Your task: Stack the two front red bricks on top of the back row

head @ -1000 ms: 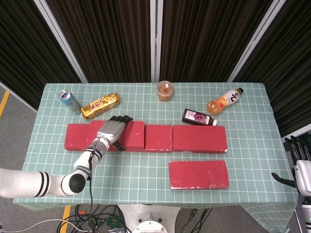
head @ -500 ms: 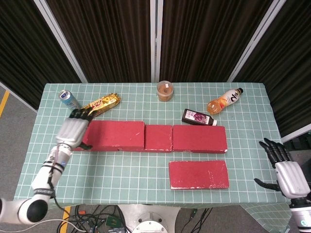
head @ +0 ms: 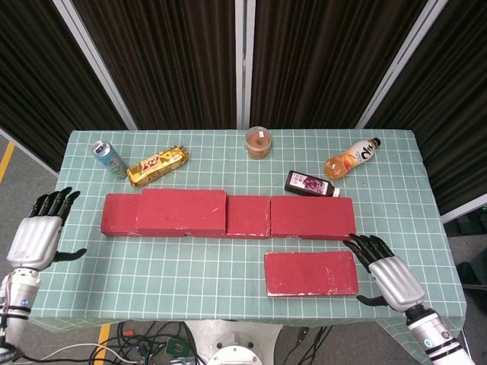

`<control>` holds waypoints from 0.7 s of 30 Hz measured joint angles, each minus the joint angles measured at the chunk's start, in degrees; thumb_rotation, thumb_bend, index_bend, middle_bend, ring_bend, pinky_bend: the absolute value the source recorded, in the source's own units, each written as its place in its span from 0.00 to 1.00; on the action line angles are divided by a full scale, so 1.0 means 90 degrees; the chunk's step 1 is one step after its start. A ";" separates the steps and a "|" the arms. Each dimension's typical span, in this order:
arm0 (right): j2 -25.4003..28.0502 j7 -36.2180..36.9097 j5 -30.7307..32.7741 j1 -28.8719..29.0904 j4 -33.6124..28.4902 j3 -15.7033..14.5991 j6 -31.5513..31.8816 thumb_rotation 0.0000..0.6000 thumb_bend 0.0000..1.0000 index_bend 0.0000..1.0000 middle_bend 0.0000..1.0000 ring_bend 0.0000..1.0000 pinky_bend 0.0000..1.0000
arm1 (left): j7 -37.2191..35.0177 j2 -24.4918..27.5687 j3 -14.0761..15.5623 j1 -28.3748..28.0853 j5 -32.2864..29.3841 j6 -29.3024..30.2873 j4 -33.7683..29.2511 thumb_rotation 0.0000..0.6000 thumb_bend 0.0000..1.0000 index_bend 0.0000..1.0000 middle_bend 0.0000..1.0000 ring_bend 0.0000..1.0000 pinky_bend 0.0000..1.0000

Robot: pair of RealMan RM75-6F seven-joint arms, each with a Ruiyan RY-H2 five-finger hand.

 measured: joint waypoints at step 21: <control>-0.0528 -0.1526 0.1599 0.1161 -0.0292 0.0125 -0.1707 1.00 0.00 0.00 0.00 0.00 0.00 | -0.1139 -0.0219 -0.0118 0.1590 0.0881 0.0106 0.0737 1.00 0.00 0.03 0.00 0.00 0.00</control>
